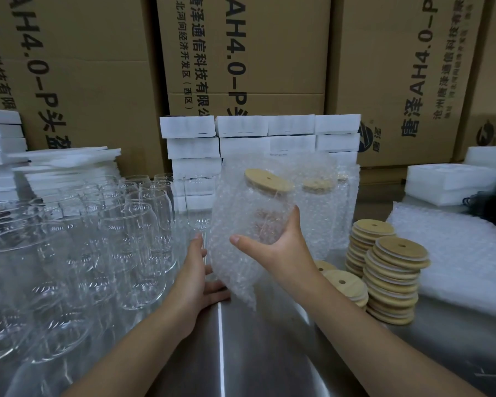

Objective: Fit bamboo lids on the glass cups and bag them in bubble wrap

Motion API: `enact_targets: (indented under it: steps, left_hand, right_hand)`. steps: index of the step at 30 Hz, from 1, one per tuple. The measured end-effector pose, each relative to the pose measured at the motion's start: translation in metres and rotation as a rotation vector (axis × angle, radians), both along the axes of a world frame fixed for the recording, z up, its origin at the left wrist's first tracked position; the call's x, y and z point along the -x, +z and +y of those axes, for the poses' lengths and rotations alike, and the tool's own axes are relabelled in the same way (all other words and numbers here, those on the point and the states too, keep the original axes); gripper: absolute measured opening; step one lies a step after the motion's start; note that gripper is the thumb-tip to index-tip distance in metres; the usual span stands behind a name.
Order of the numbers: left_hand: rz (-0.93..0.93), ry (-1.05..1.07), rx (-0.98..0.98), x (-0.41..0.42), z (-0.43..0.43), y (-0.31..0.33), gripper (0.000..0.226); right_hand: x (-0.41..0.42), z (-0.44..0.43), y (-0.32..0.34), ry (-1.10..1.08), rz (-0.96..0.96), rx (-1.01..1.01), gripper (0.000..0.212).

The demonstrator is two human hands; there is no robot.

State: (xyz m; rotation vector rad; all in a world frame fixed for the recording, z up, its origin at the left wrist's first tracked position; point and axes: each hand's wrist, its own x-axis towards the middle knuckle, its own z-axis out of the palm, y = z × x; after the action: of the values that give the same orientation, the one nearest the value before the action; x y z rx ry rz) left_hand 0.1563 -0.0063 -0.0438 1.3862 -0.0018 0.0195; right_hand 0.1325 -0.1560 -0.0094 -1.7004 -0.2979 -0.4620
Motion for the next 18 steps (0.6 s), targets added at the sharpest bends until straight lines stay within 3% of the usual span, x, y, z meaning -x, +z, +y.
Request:
enact_targets:
  steps: [8,18]
  left_hand:
    - [0.191,-0.254,0.174,0.0084,0.0019,0.0045,0.072]
    - [0.109,-0.375,0.176,0.0104,0.0007,0.0055,0.060]
  right_hand:
    - [0.0039,-0.0005,0.0057,-0.018,0.010,-0.024,0.122]
    - [0.0037,-0.0047,0.0043,-0.005,-0.038,-0.002,0.118]
